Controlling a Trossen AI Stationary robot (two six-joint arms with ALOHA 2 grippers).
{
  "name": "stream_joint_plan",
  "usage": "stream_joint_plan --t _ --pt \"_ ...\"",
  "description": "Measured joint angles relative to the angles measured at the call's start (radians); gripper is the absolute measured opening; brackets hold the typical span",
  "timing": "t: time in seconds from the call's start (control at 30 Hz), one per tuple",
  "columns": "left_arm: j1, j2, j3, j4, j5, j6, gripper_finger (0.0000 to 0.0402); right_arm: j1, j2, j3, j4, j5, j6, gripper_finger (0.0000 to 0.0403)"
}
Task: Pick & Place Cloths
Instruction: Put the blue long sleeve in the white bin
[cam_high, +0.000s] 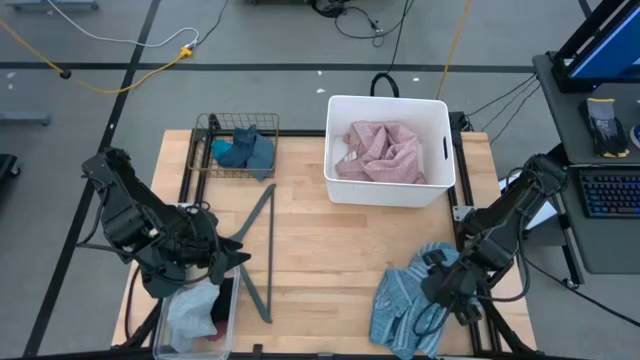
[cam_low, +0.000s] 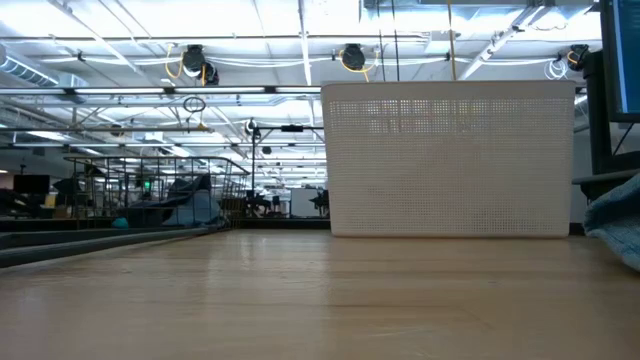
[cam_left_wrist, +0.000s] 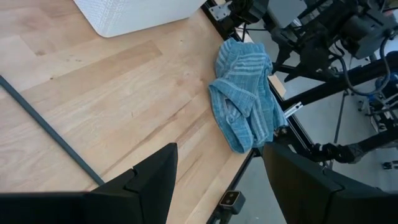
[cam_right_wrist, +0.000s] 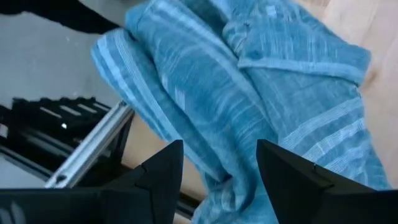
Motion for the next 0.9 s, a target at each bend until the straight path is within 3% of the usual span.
stream_joint_plan --t 0.3,0.57,0.9 --pt "0.000 0.000 0.000 -0.010 0.000 0.000 0.0244 0.013 0.010 -0.044 -0.013 0.066 -0.008 0.0196" --pt "0.000 0.000 0.000 -0.012 -0.001 0.000 0.0244 0.013 0.092 -0.185 0.053 0.106 -0.085 0.0196" --pt "0.008 0.000 0.000 -0.013 -0.001 -0.003 0.0244 0.011 0.231 -0.436 0.369 0.154 -0.003 0.0196"
